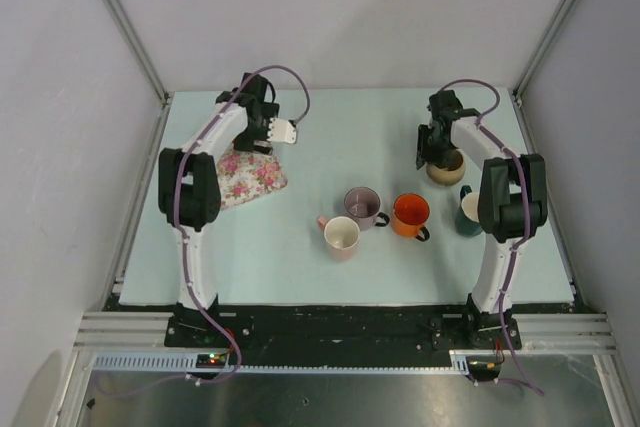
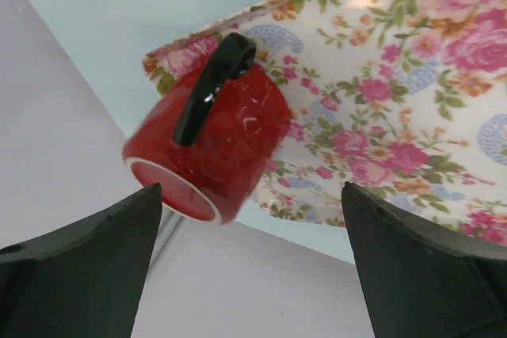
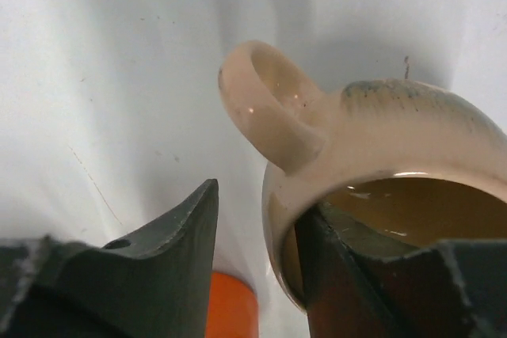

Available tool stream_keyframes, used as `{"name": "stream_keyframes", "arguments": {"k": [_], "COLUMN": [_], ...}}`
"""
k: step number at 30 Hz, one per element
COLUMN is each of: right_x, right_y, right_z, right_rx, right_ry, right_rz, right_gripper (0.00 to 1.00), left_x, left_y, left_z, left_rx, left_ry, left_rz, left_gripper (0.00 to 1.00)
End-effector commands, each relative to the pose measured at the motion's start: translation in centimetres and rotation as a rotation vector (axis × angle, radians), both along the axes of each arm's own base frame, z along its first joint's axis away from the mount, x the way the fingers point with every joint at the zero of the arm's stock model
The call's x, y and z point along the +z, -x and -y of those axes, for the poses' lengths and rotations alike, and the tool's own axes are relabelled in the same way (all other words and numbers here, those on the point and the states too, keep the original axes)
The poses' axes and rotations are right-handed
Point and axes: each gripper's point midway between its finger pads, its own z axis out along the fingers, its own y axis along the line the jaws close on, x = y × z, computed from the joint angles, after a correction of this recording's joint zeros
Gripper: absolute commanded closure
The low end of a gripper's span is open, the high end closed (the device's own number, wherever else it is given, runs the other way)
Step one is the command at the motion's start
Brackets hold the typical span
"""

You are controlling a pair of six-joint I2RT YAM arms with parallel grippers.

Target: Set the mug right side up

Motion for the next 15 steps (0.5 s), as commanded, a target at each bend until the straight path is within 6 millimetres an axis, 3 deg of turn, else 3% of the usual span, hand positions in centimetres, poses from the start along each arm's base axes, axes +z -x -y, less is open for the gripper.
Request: {"name": "stream_keyframes", "arguments": {"k": [1, 5, 10, 12, 15], "right_x": [1.4, 3.0, 4.1, 4.7, 5.8], "right_y": [-0.4, 0.5, 1.9, 2.3, 2.8], "right_z": [-0.7, -1.2, -1.2, -1.1, -1.4], "right_rx": [0.002, 0.007, 0.013, 0.018, 0.029], "right_ry": [-0.067, -0.106, -0.111, -0.110, -0.126], "right_rz": [0.043, 0.072, 0.077, 0.082, 0.096], "right_gripper": [0.48, 0.35, 0.22, 0.20, 0.19], "left_x": [2.1, 2.1, 0.0, -1.0, -2.4], "left_y": [-3.1, -4.6, -5.1, -5.1, -5.1], "left_z": [0.9, 2.5, 2.9, 2.6, 2.3], "left_rx": [-0.118, -0.150, -0.170, -0.161, -0.150], "left_ry": [-0.082, -0.054, -0.083, -0.096, -0.118], "left_rz": [0.076, 0.098, 0.067, 0.051, 0.028], "left_gripper": [0.02, 0.03, 0.05, 0.11, 0.28]}}
